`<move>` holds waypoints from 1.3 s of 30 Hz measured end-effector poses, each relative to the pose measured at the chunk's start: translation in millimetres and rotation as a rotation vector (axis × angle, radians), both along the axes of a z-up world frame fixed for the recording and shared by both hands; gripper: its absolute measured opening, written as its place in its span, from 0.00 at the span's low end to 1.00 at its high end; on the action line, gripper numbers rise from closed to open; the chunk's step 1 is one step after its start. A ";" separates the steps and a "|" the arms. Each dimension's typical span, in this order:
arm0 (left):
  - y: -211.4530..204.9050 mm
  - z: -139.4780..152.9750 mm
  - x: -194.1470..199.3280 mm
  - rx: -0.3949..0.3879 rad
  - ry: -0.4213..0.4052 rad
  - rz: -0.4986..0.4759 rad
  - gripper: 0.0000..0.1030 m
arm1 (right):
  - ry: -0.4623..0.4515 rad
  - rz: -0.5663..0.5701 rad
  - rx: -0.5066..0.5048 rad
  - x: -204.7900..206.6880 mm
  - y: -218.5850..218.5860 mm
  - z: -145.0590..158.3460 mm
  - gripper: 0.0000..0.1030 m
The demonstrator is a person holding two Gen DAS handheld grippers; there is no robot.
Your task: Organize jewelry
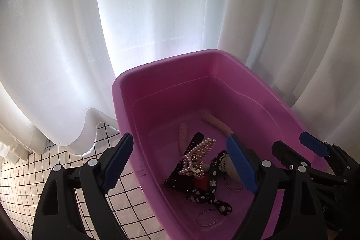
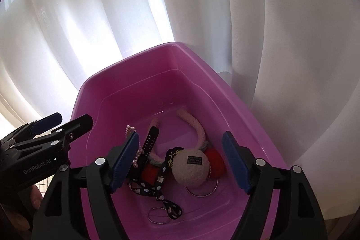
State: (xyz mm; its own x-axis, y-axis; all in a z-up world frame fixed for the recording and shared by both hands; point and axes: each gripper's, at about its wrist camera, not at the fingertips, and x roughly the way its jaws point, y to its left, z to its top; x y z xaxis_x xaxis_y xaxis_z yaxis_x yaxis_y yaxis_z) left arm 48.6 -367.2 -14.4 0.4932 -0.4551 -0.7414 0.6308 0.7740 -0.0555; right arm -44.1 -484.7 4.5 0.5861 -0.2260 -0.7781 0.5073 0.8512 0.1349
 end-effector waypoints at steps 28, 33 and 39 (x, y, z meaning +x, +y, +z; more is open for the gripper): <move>25.1 22.1 -10.9 0.054 0.009 0.086 0.93 | -0.010 0.018 -0.027 -14.9 30.0 15.2 0.71; 27.8 22.9 -11.5 0.054 0.010 0.092 0.93 | -0.011 0.021 -0.032 -15.9 32.2 17.3 0.71; 31.6 23.2 -12.2 0.058 0.008 0.100 0.93 | -0.023 0.020 -0.030 -18.3 33.3 21.5 0.71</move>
State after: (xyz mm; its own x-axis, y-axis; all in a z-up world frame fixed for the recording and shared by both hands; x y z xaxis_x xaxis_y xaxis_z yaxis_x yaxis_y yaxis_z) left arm 36.4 -335.6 8.7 0.5278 -0.3606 -0.7690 0.5503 0.8349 -0.0138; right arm -62.4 -451.3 26.0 0.6082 -0.2370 -0.7576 0.4874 0.8648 0.1208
